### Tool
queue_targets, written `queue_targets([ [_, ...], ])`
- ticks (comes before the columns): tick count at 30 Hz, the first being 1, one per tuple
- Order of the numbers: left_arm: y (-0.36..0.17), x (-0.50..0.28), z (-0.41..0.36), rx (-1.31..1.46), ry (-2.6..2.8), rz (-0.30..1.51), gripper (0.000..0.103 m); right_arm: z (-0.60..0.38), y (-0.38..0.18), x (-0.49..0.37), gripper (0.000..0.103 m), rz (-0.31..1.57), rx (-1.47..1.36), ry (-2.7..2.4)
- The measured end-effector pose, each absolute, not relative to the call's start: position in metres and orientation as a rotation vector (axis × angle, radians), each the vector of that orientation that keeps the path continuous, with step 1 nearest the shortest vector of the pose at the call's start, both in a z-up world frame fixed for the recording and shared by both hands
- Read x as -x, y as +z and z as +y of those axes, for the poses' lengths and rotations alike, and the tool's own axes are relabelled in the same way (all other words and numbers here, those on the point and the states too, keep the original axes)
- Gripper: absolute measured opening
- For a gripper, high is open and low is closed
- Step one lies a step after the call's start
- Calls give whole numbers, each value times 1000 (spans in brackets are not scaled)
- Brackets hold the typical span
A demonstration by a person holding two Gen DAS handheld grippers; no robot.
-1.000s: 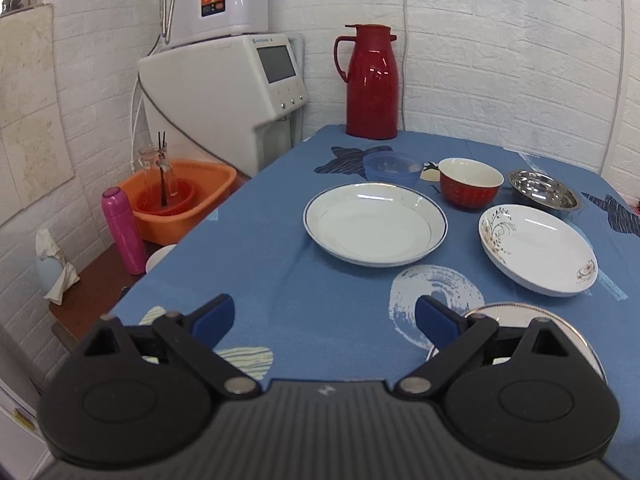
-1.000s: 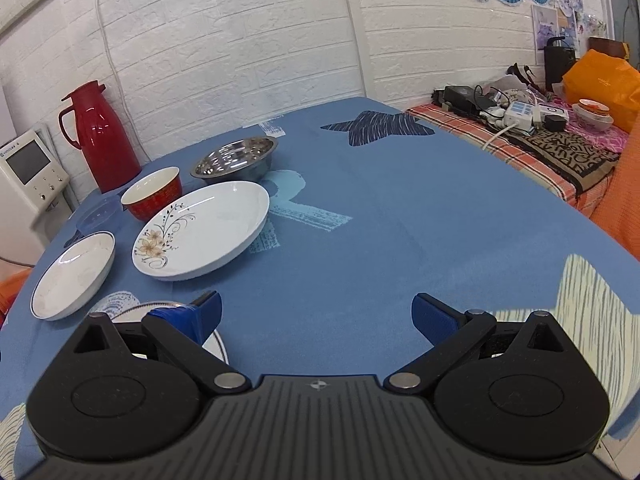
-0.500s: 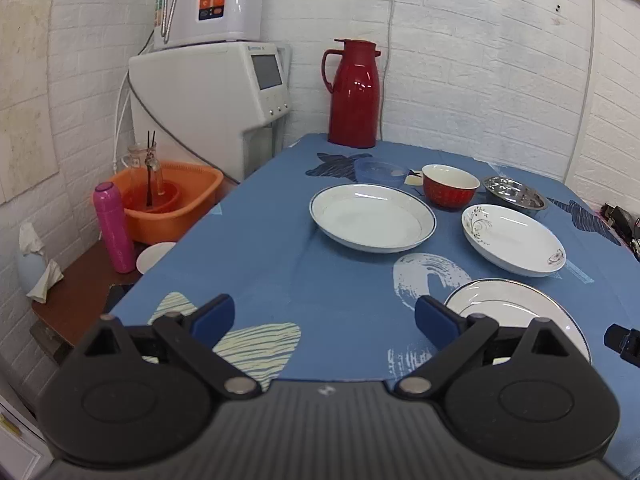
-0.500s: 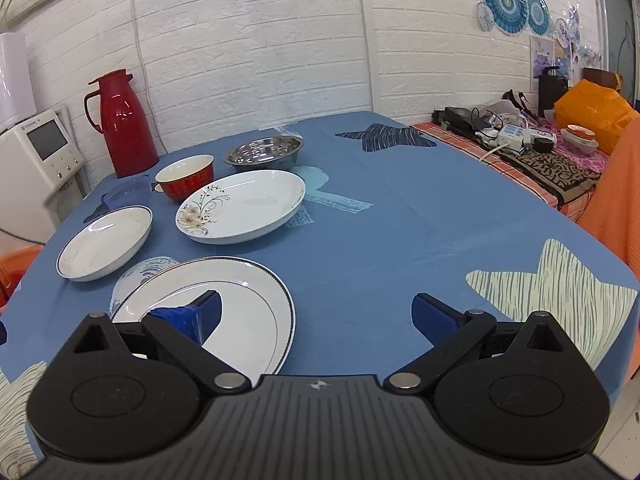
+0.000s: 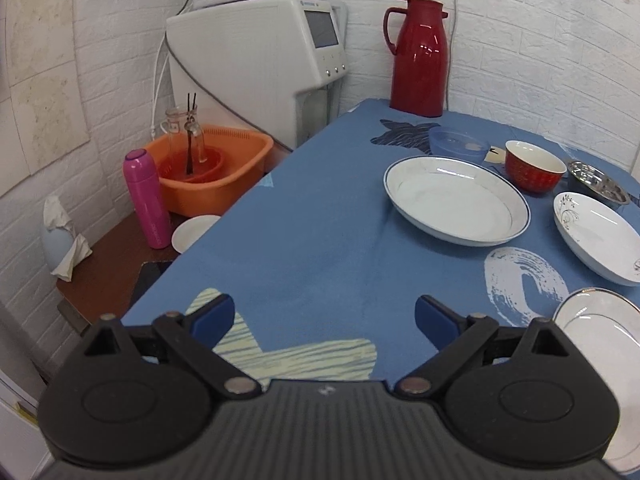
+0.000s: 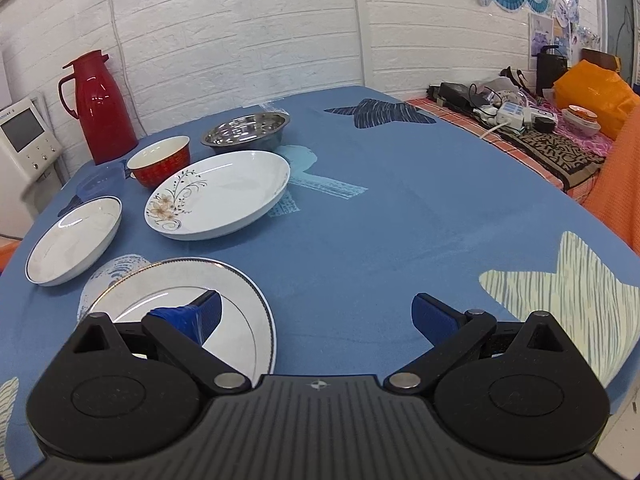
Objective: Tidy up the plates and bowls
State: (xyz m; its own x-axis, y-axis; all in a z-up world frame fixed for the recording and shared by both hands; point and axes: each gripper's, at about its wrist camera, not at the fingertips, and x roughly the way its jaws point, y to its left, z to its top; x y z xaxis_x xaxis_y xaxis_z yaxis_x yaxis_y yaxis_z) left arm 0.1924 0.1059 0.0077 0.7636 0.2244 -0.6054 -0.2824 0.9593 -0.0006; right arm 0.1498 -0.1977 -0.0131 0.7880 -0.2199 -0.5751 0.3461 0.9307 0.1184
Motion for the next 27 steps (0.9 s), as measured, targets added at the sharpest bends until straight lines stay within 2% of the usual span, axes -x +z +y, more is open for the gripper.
queue_targets([
  [13, 17, -221, 72, 22, 221, 639, 96, -183, -4, -167, 89, 595, -221, -216],
  [27, 29, -175, 51, 14, 182, 617, 96, -186, -7, -127, 89, 590, -294, -203],
])
